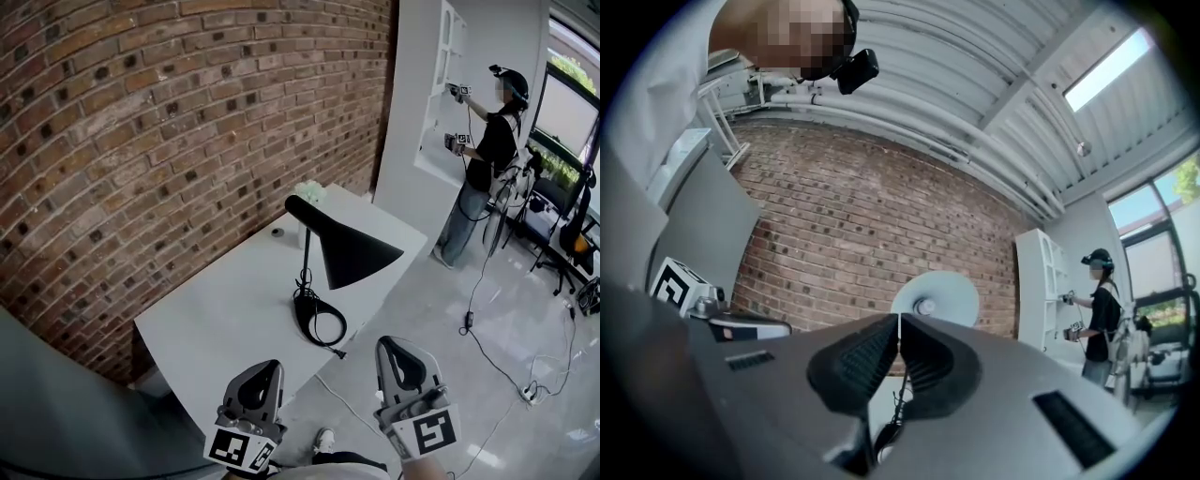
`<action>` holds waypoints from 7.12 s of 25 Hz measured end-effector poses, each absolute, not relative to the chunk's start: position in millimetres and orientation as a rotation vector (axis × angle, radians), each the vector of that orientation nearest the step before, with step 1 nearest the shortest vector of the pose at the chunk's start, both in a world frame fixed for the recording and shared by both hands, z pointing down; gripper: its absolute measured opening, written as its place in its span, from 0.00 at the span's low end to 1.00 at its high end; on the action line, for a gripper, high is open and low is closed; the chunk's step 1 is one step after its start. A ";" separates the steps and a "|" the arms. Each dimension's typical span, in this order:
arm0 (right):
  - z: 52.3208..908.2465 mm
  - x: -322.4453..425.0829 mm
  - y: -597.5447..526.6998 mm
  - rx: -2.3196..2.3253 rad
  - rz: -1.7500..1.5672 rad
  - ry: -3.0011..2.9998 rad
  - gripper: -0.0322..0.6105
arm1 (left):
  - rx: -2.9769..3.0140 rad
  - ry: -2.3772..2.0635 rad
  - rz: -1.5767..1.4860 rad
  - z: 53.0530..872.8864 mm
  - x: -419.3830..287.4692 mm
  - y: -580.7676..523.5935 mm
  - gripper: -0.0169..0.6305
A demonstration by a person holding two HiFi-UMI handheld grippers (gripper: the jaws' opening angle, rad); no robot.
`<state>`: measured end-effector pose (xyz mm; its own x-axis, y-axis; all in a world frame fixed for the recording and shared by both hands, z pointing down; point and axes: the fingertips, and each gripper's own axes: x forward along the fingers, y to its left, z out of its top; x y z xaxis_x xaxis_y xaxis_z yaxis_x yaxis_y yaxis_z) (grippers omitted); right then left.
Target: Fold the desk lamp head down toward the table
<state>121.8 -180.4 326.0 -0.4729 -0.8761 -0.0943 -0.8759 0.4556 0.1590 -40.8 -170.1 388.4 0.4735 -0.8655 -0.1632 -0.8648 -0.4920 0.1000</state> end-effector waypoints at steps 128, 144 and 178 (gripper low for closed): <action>521.9 76.5 -317.0 0.344 -0.879 -2.100 0.18 | 2.405 -2.032 -0.192 410.5 -94.4 -263.1 0.04; 499.2 85.5 -302.4 0.662 -0.565 -2.379 0.17 | 2.450 -1.964 -0.186 413.5 -84.4 -258.4 0.04; 371.4 66.3 -160.6 1.484 0.094 -2.796 0.08 | 2.662 -1.672 -0.279 386.8 -116.5 -144.4 0.04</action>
<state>66.3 -160.6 371.4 -0.5606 -0.8281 0.0052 -0.8265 0.5592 -0.0644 -116.5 -144.4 386.8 0.4230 -0.8925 -0.1566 -0.8950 -0.4386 0.0816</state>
